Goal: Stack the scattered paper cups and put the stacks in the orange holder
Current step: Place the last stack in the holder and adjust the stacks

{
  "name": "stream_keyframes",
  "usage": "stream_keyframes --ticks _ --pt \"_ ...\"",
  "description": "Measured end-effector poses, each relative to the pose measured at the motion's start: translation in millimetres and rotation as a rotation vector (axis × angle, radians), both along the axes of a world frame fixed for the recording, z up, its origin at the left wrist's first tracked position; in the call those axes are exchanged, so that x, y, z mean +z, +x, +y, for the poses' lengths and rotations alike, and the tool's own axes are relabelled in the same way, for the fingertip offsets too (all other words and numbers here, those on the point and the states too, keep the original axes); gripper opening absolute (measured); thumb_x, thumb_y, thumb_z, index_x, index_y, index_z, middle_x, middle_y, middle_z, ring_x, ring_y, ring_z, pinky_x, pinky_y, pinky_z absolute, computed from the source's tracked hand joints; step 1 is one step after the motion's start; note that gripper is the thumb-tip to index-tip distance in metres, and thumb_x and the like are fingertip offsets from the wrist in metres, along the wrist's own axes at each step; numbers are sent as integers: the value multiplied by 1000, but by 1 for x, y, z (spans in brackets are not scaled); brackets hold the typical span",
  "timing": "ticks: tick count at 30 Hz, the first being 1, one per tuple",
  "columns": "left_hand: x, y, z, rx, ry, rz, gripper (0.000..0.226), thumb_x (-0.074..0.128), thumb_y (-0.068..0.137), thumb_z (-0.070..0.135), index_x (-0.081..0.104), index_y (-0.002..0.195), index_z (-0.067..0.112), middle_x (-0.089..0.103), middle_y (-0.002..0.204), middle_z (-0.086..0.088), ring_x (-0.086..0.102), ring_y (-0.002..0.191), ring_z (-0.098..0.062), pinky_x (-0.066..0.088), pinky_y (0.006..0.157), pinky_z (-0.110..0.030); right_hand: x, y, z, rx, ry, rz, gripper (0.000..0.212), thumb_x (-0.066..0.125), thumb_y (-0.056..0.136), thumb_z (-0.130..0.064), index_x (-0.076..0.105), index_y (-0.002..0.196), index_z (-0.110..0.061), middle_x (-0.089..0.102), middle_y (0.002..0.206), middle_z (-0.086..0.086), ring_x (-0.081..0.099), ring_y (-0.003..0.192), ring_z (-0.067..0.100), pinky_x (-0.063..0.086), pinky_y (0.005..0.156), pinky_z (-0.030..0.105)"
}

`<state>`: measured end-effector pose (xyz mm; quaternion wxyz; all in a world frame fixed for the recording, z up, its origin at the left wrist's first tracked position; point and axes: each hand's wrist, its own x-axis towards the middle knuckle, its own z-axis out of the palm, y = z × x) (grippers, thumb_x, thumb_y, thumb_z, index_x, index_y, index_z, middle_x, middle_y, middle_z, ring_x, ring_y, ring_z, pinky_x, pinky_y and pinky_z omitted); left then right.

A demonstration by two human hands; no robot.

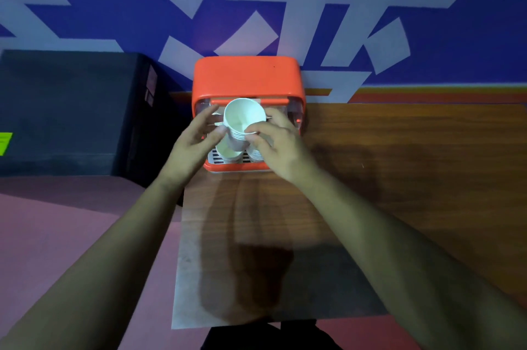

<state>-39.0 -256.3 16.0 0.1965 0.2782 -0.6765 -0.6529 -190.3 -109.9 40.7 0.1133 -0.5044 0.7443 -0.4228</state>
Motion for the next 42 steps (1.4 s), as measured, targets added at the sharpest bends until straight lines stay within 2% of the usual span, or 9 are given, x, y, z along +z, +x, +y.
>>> stream_keyframes --ticks 7,10,15,19,22,26,31,39,42 --pt "-14 1 -2 -139 -208 -91 75 86 76 34 48 140 41 60 138 11 57 128 -14 46 110 -49 -23 16 -18 -17 115 -87 32 69 88 -12 70 119 -6 58 133 10 54 119 21 35 101 14" --pt "-28 -1 -2 -72 -301 -131 76 87 76 28 49 141 30 58 138 15 54 128 -6 46 109 -43 -33 12 -11 13 185 -42 53 67 86 -6 54 138 -7 55 138 9 50 128 22 37 110 28" --pt "-42 -7 -4 35 -326 -155 76 85 78 23 45 143 28 54 141 15 53 128 -7 50 102 -28 -58 4 9 -215 318 188 52 72 81 -16 56 129 -1 56 126 16 50 121 33 43 104 45" --pt "-61 -12 -7 24 -388 -215 86 86 75 15 40 148 25 47 147 8 47 132 -8 37 95 -1 -73 1 12 -210 419 240 29 74 82 -17 71 107 -4 44 140 20 46 128 38 45 104 46" --pt "-76 -9 -9 3 -453 -262 80 87 74 20 45 142 21 53 139 1 51 127 -14 46 99 -16 -78 -4 7 -217 454 146 18 73 84 -20 72 95 -6 36 148 19 49 126 37 49 98 43" --pt "-85 -8 -9 5 -400 -354 79 86 75 22 44 142 22 49 138 -3 54 98 9 40 80 0 -79 -14 1 -248 458 123 17 70 86 -18 72 95 -4 50 128 16 61 100 35 52 81 38" --pt "-85 -16 -9 29 -329 -347 78 84 78 23 43 143 28 50 140 2 57 105 -9 48 84 -12 -81 -21 0 -316 449 155 18 71 84 -18 73 95 -4 54 123 14 62 95 33 53 77 37" --pt "-75 -30 -9 -29 -357 -421 83 85 78 29 39 147 32 52 139 1 57 89 2 48 88 -25 -81 -20 9 -329 462 149 18 70 81 -21 72 94 -9 51 126 12 62 99 30 54 82 37" --pt "-69 -26 -10 -30 -360 -416 89 88 74 32 36 147 29 51 140 3 56 108 -8 43 85 -8 -74 -22 10 -302 472 164 32 71 82 -23 68 111 -12 49 132 11 57 112 32 50 93 39"
